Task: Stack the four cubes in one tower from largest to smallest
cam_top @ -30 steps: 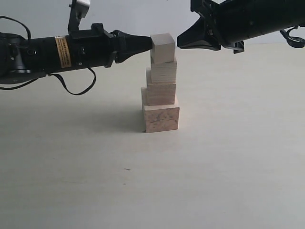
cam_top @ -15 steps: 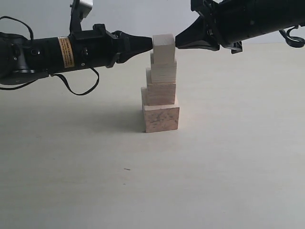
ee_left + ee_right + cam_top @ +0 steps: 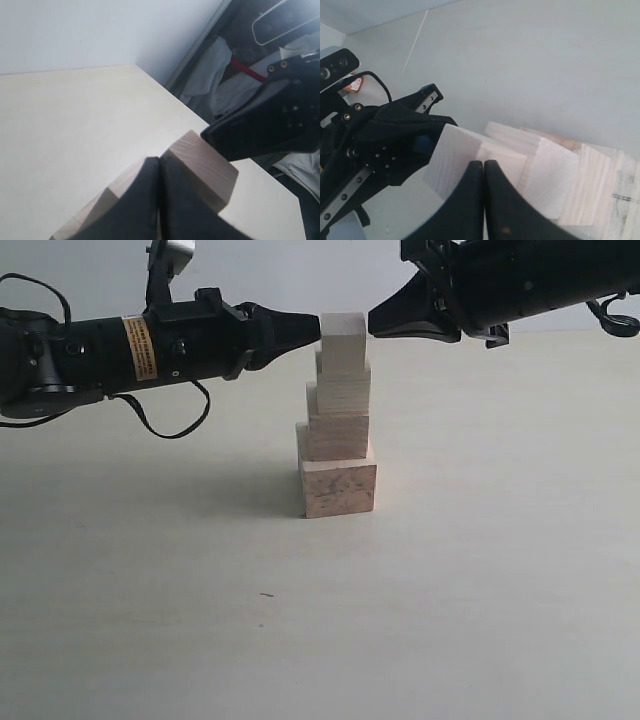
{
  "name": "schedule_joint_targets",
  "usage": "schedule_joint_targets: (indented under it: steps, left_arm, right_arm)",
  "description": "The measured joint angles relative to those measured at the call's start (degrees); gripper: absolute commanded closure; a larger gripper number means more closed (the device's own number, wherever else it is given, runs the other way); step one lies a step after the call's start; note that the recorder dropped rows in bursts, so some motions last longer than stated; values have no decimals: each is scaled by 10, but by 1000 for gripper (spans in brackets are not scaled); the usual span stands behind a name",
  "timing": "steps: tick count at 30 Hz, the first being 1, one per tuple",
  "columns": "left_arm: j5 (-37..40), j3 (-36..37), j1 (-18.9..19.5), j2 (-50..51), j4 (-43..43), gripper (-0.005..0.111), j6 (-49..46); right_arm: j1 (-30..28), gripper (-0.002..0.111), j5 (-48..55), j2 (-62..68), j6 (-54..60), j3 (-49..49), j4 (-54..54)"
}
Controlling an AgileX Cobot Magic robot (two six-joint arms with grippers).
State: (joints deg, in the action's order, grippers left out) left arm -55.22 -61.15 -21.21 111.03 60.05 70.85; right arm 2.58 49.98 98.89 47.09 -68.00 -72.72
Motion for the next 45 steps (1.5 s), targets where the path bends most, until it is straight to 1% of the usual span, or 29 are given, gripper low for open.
schedule_joint_targets:
  steps: [15,16,18,21,22,23,26,27,29,30,31,36,42,45]
  left_arm:
    - [2,0,0,0,-11,107,-22]
    - [2,0,0,0,-12,107,-27]
    - [3,0,3,0,-21,107,-43]
    - [3,0,22,0,-41,107,-47]
    - [5,0,43,0,-60,107,-49]
    - [9,0,53,0,-66,107,-49]
    - [24,0,87,0,-78,107,-44]
    - [28,0,108,0,-78,107,-38]
    - [28,0,128,0,-74,107,-33]
    - [30,0,135,0,-74,107,-32]
    - [30,0,142,0,-69,107,-30]
    - [30,0,148,0,-61,107,-30]
    - [32,0,148,0,-43,107,-30]
    - [32,0,148,0,-36,107,-30]
  right_arm:
    - [0,108,-10,14,30,0,-21]
    - [0,108,-21,14,35,0,-21]
    - [0,108,-83,4,46,0,-21]
    - [0,108,-119,-15,59,-10,-4]
    - [1,108,-124,-36,63,-23,29]
    - [6,108,-124,-45,63,-29,52]
    - [27,108,-113,-82,1,-35,177]
    - [45,108,-78,-100,-63,-36,283]
    - [67,108,-19,-111,-116,-36,363]
    - [78,108,4,-113,-129,-36,386]
    - [104,108,22,-116,-142,-36,404]
    - [162,108,-6,-104,-156,-36,409]
    - [198,108,-65,-55,-158,-36,408]
    - [205,108,-90,-41,-158,-36,406]
